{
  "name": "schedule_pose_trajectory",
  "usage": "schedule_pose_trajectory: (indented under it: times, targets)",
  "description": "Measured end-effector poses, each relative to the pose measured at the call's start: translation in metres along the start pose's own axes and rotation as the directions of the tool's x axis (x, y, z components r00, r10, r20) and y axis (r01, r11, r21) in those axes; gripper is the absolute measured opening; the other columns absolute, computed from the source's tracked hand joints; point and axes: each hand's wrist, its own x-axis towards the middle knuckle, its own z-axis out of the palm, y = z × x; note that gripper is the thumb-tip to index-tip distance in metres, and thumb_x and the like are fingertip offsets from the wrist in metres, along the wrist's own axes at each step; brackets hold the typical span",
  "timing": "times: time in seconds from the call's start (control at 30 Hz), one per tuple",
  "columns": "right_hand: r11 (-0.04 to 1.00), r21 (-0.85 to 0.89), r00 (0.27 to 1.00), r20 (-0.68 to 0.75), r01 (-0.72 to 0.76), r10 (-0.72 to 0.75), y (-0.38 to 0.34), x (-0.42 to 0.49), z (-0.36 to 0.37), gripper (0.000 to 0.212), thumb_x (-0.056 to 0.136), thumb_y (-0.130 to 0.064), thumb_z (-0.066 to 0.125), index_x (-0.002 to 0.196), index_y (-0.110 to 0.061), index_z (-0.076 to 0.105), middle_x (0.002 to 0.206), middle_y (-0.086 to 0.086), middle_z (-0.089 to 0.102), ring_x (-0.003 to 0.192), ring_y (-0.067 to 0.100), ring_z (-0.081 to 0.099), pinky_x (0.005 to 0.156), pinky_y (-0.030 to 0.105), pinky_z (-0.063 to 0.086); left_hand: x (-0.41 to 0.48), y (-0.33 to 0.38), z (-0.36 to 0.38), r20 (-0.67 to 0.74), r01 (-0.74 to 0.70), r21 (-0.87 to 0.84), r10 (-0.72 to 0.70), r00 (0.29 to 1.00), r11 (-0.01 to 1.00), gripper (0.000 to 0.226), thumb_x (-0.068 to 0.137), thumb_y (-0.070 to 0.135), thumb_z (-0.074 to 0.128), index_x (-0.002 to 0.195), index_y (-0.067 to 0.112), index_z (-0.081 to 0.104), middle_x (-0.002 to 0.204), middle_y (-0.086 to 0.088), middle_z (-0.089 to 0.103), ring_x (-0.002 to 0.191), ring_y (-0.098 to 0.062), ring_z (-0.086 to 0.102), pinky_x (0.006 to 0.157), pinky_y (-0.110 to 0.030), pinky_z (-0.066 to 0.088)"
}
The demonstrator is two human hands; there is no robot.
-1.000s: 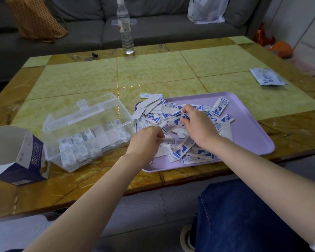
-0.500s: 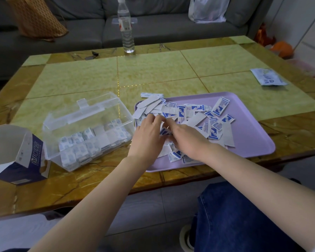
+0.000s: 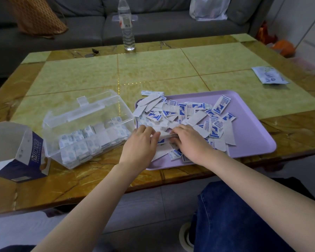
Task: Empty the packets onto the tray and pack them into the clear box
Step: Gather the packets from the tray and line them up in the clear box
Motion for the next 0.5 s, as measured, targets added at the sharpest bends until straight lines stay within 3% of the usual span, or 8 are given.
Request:
schedule_pose_trajectory:
  times: [0.07,0.17,0.27,0.5]
  targets:
    - [0.999,0.032,1.0,-0.012,-0.017,0.017,0.0,0.001,0.003,0.023,0.097,-0.018,0.047,0.116,-0.009,0.056,0.114,0.005,0.055,0.106,0.022,0.048,0.088,0.033,0.041,-0.002,0.001,-0.003,0.055,0.044,-0.01,-0.043,0.998,0.999,0.031,0.098,0.038,0.039,0.116,0.016,0.05,0.115,0.001,0.049,0.099,-0.021,0.055,0.076,-0.035,0.046]
    - [0.987,0.16,0.999,-0.025,-0.018,0.022,-0.006,0.002,0.009,0.029,0.091,-0.001,0.05,0.119,-0.009,0.053,0.117,0.006,0.053,0.109,0.019,0.047,0.091,0.026,0.04,-0.001,0.0,-0.001,0.134,0.017,-0.058,-0.009,0.991,0.998,0.027,0.094,0.022,0.05,0.118,0.012,0.046,0.119,-0.005,0.045,0.101,-0.026,0.053,0.085,-0.038,0.044]
    - [0.965,0.261,1.0,-0.016,-0.019,0.024,-0.015,0.002,0.015,0.042,0.085,0.008,0.051,0.121,-0.012,0.048,0.119,0.007,0.052,0.109,0.018,0.05,0.091,0.024,0.042,0.0,0.003,0.002,0.159,-0.006,-0.094,0.021,0.987,0.996,0.027,0.09,0.009,0.05,0.117,0.008,0.047,0.114,-0.009,0.046,0.097,-0.028,0.053,0.084,-0.036,0.042]
    - [0.993,0.118,0.999,0.031,0.012,-0.015,-0.007,0.002,0.015,0.039,0.089,0.005,0.046,0.124,-0.011,0.052,0.122,0.004,0.049,0.114,0.018,0.042,0.095,0.029,0.039,0.002,-0.001,0.001,0.098,0.01,-0.052,-0.004,0.995,0.999,0.016,0.091,0.004,0.05,0.097,0.002,0.064,0.097,-0.011,0.052,0.083,-0.031,0.055,0.078,-0.041,0.045]
